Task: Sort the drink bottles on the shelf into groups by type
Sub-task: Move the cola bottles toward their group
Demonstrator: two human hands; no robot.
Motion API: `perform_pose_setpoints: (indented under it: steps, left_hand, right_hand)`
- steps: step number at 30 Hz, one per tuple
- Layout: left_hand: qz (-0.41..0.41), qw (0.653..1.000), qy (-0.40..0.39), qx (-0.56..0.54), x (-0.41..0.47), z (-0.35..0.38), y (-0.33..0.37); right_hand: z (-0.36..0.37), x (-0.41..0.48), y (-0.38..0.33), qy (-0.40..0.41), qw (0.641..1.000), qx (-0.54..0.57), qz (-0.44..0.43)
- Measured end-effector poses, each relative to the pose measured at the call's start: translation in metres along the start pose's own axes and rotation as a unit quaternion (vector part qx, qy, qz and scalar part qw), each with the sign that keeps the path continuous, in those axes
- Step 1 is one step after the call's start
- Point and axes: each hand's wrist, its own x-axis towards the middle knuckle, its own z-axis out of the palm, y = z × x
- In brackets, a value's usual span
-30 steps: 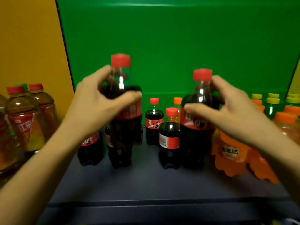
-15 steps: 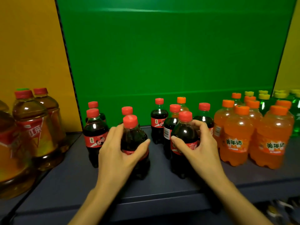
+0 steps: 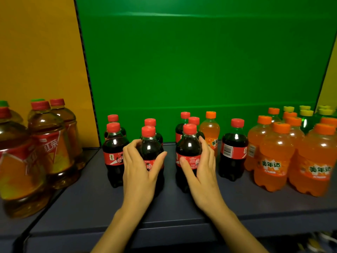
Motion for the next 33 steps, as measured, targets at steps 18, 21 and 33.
perform_pose_setpoints:
  steps: [18, 21, 33]
  left_hand:
    - [0.001, 0.996, -0.009, 0.088, -0.007, -0.024, 0.008]
    - [0.054, 0.978, 0.028, 0.198, -0.007, -0.05, 0.01]
    - [-0.002, 0.86, 0.093, 0.502, -0.051, -0.193, -0.014]
  right_hand:
    - [-0.019, 0.003, -0.009, 0.079, 0.994, -0.02, -0.077]
    - [-0.03, 0.011, -0.024, 0.083, 0.987, 0.001, -0.14]
    - [0.03, -0.003, -0.082, -0.161, 0.957, 0.034, -0.24]
